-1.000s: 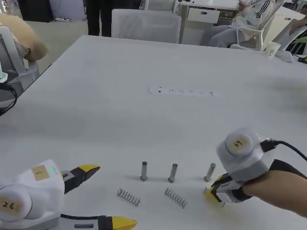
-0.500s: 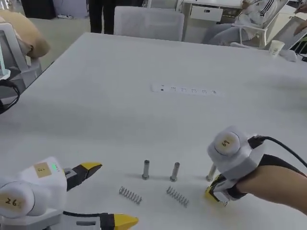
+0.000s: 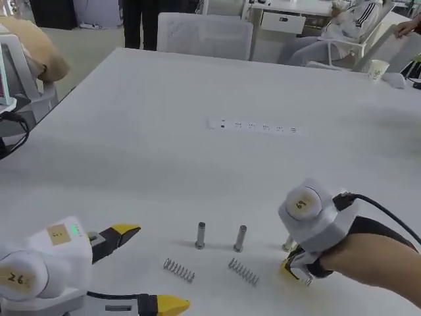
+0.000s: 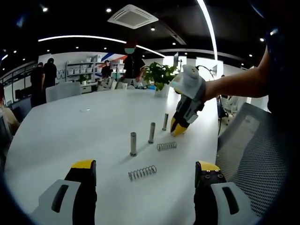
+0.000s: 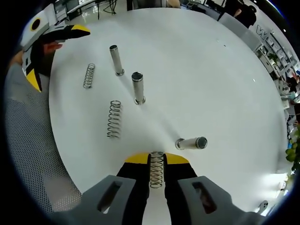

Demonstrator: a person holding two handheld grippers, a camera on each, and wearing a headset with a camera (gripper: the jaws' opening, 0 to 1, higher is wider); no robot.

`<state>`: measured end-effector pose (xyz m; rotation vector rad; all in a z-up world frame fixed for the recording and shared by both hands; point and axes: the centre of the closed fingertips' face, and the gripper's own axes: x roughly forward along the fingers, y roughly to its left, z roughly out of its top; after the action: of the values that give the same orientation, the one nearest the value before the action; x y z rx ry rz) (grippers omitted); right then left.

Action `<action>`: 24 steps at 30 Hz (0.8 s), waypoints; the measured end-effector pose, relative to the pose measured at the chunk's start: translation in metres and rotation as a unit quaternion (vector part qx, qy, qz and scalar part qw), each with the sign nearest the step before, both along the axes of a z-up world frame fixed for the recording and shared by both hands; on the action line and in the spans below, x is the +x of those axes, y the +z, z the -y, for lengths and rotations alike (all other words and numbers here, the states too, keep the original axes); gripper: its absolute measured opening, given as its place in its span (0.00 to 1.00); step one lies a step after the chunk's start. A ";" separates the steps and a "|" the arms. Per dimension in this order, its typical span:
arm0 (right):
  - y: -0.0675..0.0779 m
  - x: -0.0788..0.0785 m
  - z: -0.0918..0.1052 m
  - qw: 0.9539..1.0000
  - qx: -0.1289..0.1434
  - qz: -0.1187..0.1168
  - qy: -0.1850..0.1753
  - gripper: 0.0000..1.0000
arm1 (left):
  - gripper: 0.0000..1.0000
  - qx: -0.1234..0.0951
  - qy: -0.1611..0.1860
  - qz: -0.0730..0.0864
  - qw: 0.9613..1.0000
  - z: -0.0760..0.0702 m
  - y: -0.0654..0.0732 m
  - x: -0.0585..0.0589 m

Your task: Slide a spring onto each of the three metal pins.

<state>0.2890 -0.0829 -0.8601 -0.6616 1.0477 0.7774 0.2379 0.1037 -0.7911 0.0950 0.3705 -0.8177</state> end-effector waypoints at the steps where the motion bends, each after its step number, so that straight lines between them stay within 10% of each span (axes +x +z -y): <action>1: 0.001 0.000 0.001 1.000 0.005 0.001 -0.005 0.08 | 0.84 0.000 0.000 0.000 1.000 0.000 0.000 0.000; 11: 0.028 -0.002 -0.005 0.993 0.101 0.025 -0.046 0.08 | 0.84 -0.001 -0.001 0.002 1.000 0.001 0.002 0.000; 24: 0.037 -0.009 -0.003 0.988 0.137 0.042 -0.060 0.08 | 0.83 0.003 -0.005 0.002 1.000 0.001 0.002 0.001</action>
<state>0.2802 -0.0796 -0.8230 -0.3887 0.8754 0.7648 0.2385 0.1025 -0.7886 0.1035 0.3687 -0.8264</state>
